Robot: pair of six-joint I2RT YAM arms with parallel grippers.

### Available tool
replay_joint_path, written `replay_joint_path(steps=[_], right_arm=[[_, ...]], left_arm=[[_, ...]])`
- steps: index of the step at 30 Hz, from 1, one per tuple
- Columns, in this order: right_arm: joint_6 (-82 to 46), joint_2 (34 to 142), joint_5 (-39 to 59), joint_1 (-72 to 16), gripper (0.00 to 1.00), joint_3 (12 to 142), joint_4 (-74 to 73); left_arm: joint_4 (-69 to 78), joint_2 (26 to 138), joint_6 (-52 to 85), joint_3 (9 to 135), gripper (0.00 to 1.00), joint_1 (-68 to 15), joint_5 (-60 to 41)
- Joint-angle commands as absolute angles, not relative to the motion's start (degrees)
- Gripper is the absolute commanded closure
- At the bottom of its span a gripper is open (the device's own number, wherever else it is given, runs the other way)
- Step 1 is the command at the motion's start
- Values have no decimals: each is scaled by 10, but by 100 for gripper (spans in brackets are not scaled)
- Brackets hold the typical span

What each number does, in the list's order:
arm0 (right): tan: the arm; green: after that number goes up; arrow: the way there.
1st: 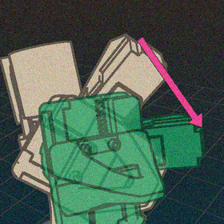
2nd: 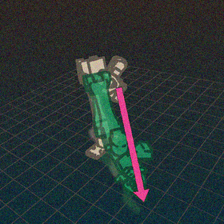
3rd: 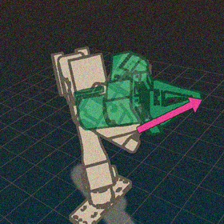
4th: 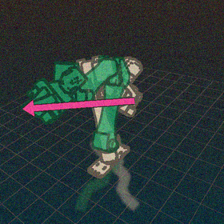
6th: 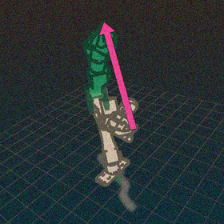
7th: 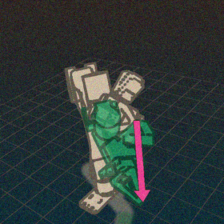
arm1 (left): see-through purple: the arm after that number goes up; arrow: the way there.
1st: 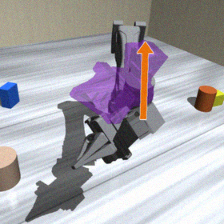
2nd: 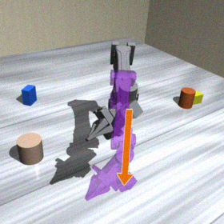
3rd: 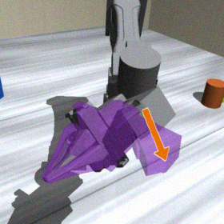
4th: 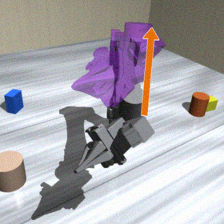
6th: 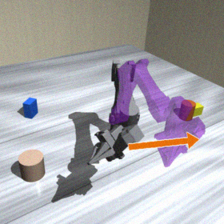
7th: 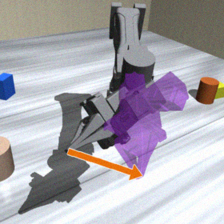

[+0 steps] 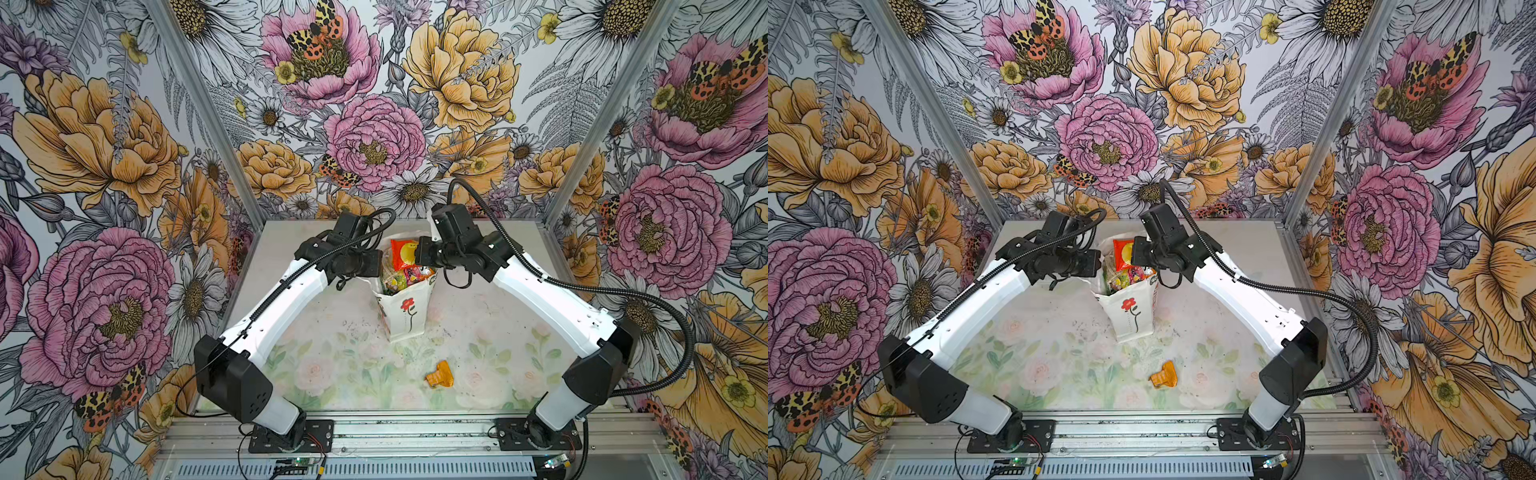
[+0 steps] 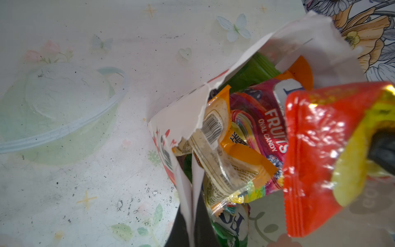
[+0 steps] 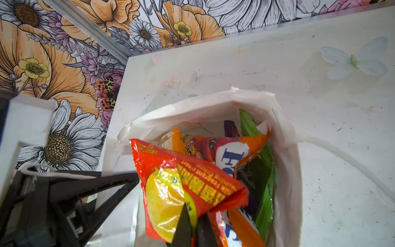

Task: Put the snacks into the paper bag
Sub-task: 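Lift the red mango-print pack into the bag and open the right gripper, then withdraw the right gripper from the bag toward the small orange candy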

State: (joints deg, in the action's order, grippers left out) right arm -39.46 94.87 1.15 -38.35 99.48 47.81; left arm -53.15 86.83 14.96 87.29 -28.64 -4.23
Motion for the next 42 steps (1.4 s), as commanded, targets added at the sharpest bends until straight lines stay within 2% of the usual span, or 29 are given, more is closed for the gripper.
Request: replay_joint_path(steps=[1,9,19,31,39,42], right_arm=[[-385,958,28,-386,90,1012,475],[-383,966,26,-386,75,1015,475],[-383,954,23,-386,75,1015,478],[-373,872,-38,-417,68,984,509],[-377,755,-101,-451,66,865,532],[-394,716,-107,-489,65,804,537]], left_arm=[[-503,843,142,873,100,-286,-31],[-502,843,142,873,100,-286,-29],[-502,843,142,873,100,-286,-29],[-502,844,142,873,100,-285,-27],[-503,844,142,873,100,-285,-29],[-502,843,141,873,100,-284,-25]])
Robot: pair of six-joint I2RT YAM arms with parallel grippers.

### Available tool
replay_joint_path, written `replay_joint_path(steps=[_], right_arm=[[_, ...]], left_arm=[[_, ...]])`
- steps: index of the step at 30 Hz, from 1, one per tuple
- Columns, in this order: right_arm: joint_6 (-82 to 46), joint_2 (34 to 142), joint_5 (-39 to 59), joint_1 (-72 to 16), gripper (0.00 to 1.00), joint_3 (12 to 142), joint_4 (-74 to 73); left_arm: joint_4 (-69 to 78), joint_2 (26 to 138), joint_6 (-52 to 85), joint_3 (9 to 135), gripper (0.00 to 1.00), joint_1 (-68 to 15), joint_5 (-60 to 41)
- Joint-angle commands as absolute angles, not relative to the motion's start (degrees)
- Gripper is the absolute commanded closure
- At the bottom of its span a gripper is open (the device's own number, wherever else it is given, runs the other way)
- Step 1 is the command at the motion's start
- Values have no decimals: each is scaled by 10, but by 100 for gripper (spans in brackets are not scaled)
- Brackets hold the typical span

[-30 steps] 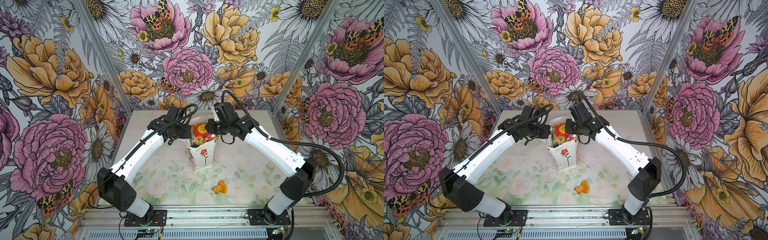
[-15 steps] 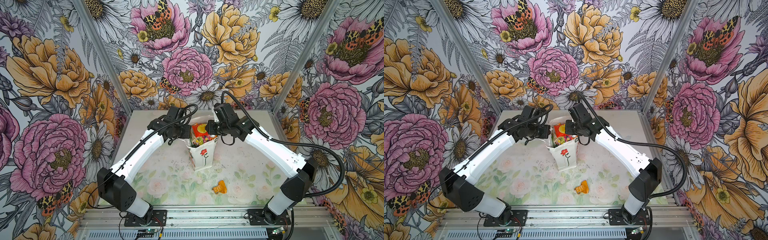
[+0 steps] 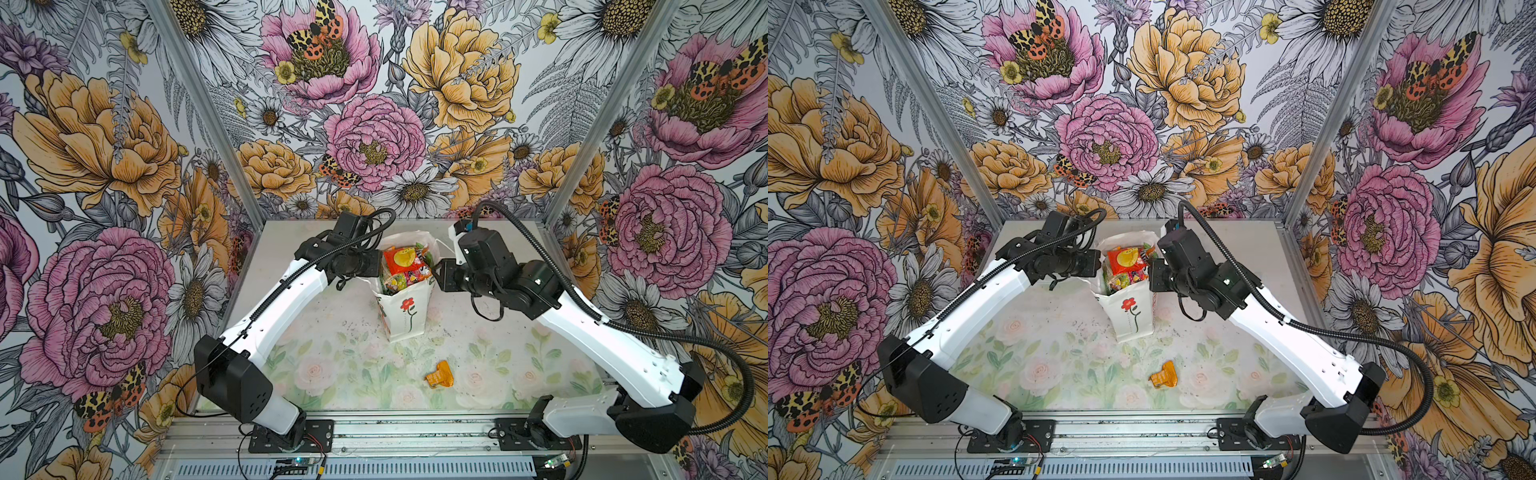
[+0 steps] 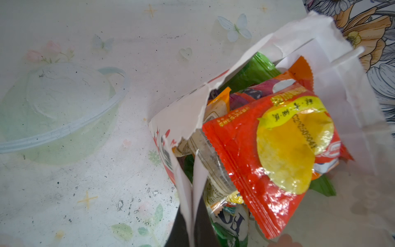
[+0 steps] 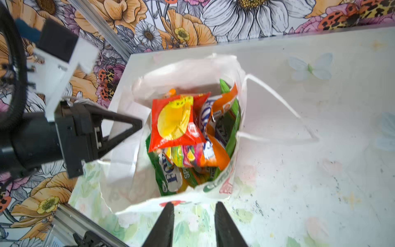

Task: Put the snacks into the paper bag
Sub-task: 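Withdraw the right gripper from the bag toward the small orange candy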

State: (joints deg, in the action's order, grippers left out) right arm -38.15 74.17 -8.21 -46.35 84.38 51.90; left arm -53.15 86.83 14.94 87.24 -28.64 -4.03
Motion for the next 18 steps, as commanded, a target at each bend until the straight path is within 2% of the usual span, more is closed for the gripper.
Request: replay_joint_path(steps=[1,11,18], right_arm=[[-400,707,-109,-501,65,787,538],[-489,681,-123,-613,58,646,544],[-528,709,-109,-643,49,594,535]], left_arm=[[-503,843,141,873,100,-284,-25],[-502,846,142,873,100,-283,-28],[-502,847,142,873,100,-283,-25]])
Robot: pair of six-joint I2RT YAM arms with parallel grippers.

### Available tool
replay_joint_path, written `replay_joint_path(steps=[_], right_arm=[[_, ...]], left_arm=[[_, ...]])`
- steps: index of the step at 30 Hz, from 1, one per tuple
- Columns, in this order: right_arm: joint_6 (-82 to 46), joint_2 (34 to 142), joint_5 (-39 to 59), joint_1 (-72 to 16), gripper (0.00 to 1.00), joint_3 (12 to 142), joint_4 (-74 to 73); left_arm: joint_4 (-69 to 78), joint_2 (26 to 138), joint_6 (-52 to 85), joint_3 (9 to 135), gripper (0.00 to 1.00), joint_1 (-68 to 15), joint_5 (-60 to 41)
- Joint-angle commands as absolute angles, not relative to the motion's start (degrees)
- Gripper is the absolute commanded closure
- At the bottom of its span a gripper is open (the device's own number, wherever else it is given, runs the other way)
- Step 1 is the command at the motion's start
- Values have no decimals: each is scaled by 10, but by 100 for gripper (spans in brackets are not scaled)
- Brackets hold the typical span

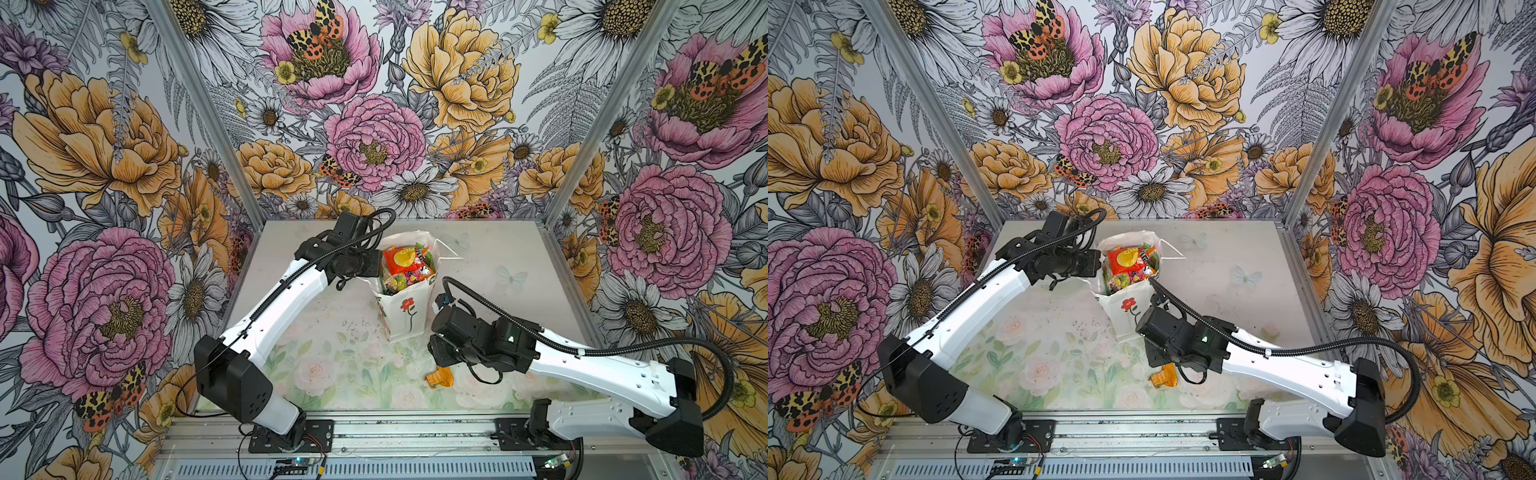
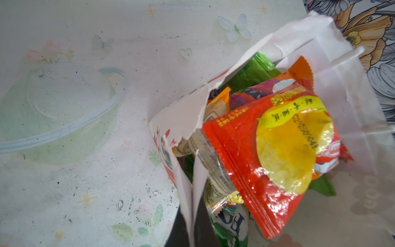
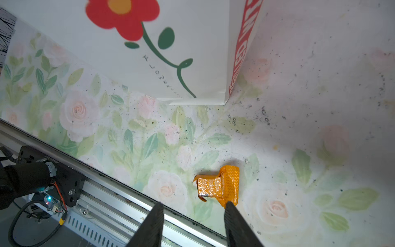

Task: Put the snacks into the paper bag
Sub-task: 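Withdraw the right gripper from the bag toward the small orange candy, then lower the right gripper and close it on the small orange candy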

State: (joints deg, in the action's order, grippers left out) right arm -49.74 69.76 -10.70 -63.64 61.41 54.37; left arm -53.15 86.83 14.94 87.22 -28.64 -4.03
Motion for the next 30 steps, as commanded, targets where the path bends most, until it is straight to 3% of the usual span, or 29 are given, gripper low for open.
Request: replay_joint_path(steps=[1,14,30], right_arm=[[-533,712,-105,-645,48,585,528],[-580,774,-76,-677,36,525,458],[-605,879,-69,-680,31,518,450]], left_arm=[[-502,846,142,874,100,-283,-25],[-503,847,142,873,100,-283,-28],[-503,846,142,873,100,-283,-29]])
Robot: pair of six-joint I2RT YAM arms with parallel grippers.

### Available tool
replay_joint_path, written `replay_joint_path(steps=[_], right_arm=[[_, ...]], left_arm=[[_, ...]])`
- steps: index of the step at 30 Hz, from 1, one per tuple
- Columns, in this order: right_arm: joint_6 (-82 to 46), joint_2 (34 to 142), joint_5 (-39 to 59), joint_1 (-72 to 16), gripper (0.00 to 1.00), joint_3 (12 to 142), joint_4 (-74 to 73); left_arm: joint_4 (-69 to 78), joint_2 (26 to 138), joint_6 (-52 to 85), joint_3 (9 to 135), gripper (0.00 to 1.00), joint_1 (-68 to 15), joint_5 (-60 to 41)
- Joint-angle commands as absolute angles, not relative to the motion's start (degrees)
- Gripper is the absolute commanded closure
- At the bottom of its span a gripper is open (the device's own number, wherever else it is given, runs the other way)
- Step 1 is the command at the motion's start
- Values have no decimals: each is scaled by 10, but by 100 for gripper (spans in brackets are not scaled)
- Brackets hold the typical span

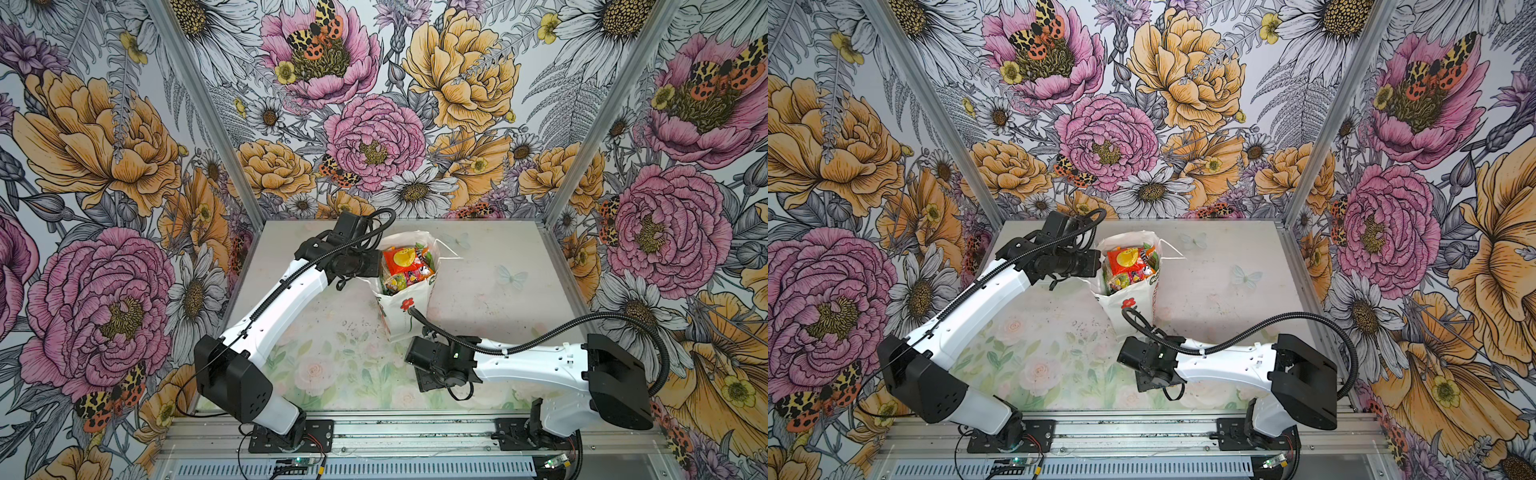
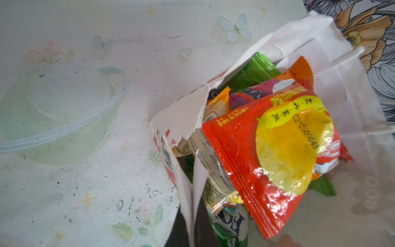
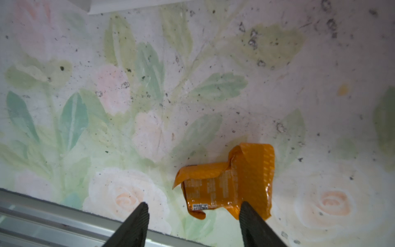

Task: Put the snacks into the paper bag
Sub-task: 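Lower the right gripper and close it on the small orange candy, then lift the orange candy and carry it over the bag with the right gripper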

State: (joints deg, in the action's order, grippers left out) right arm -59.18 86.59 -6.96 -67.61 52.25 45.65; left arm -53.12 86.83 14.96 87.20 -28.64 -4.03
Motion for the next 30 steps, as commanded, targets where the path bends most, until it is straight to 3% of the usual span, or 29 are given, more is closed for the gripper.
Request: replay_joint_path(steps=[1,14,30], right_arm=[[-604,885,-68,-681,31,518,449],[-607,963,-71,-676,34,524,450],[-617,943,-87,-674,74,514,450]], left_arm=[[-503,846,142,873,100,-283,-29],[-503,846,142,873,100,-282,-29],[-502,845,142,873,100,-283,-29]])
